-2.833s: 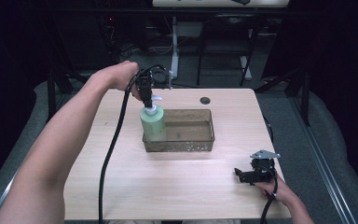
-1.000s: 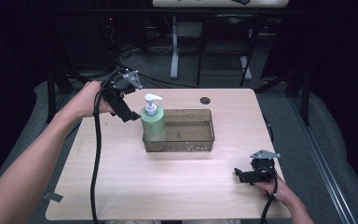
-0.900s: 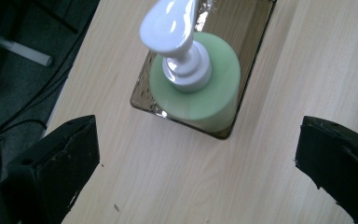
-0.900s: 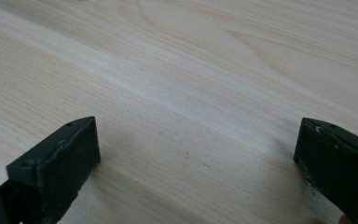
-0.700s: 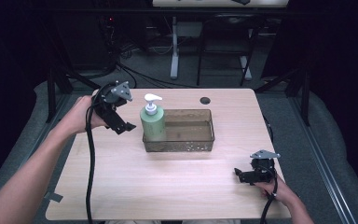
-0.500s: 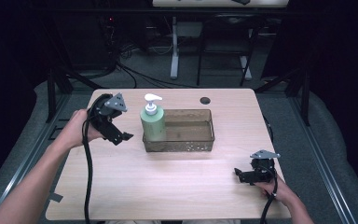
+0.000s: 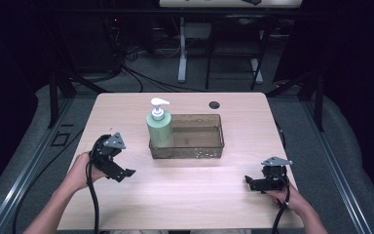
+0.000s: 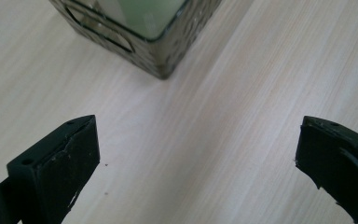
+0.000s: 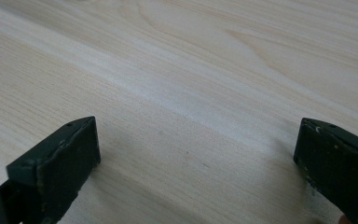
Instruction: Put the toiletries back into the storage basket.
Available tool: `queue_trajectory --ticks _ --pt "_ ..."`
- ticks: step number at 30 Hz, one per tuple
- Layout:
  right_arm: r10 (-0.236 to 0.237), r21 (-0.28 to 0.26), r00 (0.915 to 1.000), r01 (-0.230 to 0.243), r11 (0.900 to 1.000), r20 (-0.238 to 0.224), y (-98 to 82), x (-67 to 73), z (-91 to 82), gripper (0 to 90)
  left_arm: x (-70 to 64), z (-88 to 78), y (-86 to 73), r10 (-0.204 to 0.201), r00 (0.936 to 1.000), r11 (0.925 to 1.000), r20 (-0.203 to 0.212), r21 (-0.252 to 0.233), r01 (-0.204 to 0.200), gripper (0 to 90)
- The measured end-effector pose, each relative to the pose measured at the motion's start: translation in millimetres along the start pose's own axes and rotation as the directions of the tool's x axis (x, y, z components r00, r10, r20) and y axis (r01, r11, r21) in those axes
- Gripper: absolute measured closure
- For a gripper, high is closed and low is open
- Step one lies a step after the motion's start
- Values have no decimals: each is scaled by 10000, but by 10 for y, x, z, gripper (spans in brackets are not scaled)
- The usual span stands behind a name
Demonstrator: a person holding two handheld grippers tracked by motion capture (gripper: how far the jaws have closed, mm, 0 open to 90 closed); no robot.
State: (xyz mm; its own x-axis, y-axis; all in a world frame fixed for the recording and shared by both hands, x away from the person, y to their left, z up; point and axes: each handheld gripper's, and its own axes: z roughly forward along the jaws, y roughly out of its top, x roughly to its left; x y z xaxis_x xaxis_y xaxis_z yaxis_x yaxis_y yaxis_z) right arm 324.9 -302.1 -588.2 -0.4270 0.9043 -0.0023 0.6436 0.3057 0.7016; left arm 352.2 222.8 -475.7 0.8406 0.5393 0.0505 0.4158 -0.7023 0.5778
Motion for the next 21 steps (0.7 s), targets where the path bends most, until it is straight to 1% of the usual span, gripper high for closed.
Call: queue_trajectory --ticks 3,4,5,6,7,8,9,10,13,18,21 --pt "0 5 10000 0 10000 6 0 1 -1 0 -19 101 -155 -447 9990 9989 50 -154 447 0" --pt "0 2 10000 0 10000 4 0 0 0 0 -25 134 -191 -435 9990 9990 39 -39 435 0" --pt "0 3 10000 0 10000 -1 0 0 0 0 -32 166 -225 -402 9992 9991 -77 126 403 0" --pt "2 3 10000 -2 10000 -5 0 -1 0 0 -32 181 -247 -449 9989 9989 -103 118 451 0" --pt "-1 2 10000 1 10000 1 0 0 0 0 -25 197 -280 -586 9983 9983 -50 71 587 0" --pt "47 -43 10000 -47 10000 17 -2 5 3 0 -19 217 -314 -828 9966 9966 47 -3 828 0" --pt "47 -48 10000 -47 10000 24 -2 6 3 0 -14 232 -339 -974 9952 9952 102 29 974 0" --pt "47 -47 10000 -47 10000 23 -2 6 3 0 -14 248 -359 -1046 9944 9945 119 68 1046 0" --pt "11 2 10000 -11 10000 9 0 1 -1 0 11 283 -390 -1050 9944 9941 102 285 1047 0" --pt "19 -2 10000 -19 10000 6 -1 0 -1 0 105 292 -424 -1585 9870 9874 248 81 1583 0" --pt "23 -8 10000 -23 10000 11 -1 1 0 0 149 327 -462 -1696 9851 9852 293 306 1688 0"
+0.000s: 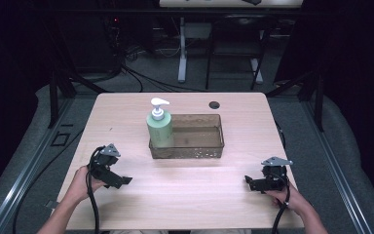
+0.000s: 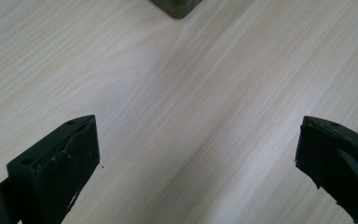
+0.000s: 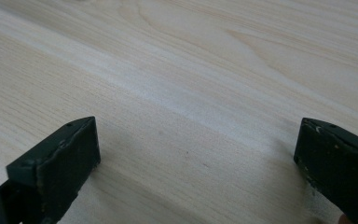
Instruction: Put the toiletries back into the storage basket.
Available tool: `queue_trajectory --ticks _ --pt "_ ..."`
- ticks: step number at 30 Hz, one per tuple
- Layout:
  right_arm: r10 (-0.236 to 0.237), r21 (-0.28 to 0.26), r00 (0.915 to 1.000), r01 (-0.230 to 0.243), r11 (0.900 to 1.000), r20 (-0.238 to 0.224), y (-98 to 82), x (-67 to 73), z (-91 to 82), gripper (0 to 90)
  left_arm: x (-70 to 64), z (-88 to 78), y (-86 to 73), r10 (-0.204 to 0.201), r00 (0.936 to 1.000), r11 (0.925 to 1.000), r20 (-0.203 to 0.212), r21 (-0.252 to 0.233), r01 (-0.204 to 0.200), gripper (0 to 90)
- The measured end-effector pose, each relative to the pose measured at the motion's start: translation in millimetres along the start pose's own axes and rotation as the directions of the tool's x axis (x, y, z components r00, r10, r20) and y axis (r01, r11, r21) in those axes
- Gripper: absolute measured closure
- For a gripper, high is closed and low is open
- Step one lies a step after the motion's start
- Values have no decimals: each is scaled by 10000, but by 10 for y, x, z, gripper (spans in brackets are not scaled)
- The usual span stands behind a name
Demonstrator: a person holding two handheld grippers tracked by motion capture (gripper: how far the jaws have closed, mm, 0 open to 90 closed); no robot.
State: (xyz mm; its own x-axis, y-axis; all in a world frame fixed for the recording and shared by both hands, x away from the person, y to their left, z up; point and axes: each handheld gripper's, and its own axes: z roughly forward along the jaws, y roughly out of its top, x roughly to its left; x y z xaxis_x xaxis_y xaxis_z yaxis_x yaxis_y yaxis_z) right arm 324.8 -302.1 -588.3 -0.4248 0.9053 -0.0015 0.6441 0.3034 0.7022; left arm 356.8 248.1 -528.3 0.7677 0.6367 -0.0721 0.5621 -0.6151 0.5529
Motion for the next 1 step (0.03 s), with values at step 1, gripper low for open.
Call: queue_trajectory --ticks 1 --pt "3 0 10000 -3 10000 5 0 0 0 0 0 0 0 0 10000 10000 0 0 0 0"
